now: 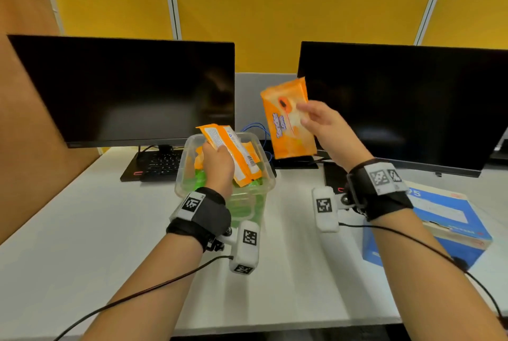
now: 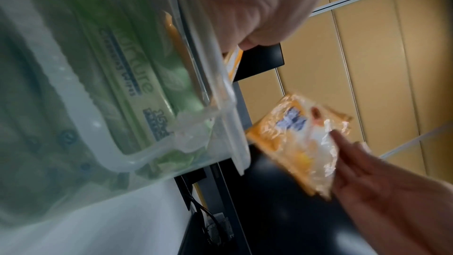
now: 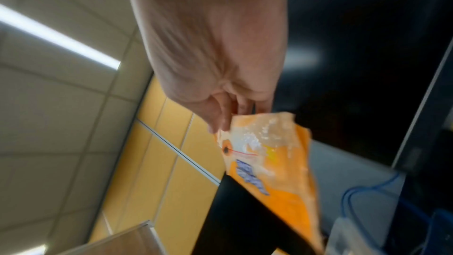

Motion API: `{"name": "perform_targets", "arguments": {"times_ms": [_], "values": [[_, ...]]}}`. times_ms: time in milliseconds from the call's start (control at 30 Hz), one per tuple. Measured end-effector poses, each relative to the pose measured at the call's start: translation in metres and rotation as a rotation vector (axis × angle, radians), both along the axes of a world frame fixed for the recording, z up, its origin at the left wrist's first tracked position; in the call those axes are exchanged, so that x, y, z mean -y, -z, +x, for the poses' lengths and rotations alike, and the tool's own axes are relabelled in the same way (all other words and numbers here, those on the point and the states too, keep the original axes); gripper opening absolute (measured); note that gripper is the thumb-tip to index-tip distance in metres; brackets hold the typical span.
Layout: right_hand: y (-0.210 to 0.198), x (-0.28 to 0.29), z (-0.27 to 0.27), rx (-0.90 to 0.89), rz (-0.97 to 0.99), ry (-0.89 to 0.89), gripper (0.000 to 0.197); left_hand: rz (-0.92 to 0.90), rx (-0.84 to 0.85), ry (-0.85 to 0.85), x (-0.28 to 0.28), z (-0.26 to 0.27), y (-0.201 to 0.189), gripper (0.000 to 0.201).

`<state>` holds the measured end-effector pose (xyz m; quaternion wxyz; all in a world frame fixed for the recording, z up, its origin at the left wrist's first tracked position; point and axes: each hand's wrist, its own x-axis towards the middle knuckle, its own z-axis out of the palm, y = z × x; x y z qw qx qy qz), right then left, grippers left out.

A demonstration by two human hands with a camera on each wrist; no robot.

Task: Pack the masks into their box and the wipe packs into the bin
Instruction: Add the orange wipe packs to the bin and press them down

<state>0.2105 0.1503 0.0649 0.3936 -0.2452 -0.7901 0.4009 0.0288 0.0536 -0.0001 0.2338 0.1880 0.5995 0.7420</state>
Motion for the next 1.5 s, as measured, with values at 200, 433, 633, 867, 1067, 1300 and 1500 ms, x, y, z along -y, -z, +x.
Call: {"name": "perform_targets", "arguments": {"times_ms": [200,433,633,867,1067,1300,1500], "values": [[0.002,0.011,-0.040,-0.343,-0.520,-0.152,0.049,0.131,0.034,0.168,0.005,-0.003,0.001,0.052],[0.036,0.036,-0.076,0.156,-0.402,-0.155,0.071,0.170,0.023,0.218,0.015,0.005,-0.010,0.041],[0.028,0.038,-0.071,0.156,-0.458,-0.147,0.039,0.294,0.130,0.098,0.015,0.000,-0.004,0.038],[0.041,0.038,-0.076,-0.231,-0.716,-0.103,0.038,0.333,0.145,0.139,0.029,-0.009,-0.014,0.039],[0.042,0.034,-0.089,-0.179,-0.782,-0.103,0.057,0.194,0.005,0.071,0.047,-0.049,-0.016,0.021],[0.064,0.014,-0.107,-0.027,-0.556,0.102,0.018,0.314,0.047,-0.138,0.063,-0.071,-0.035,0.025],[0.056,0.019,-0.105,-0.003,-0.609,0.112,0.040,0.558,0.042,-0.155,0.079,-0.078,-0.094,0.017]]}}
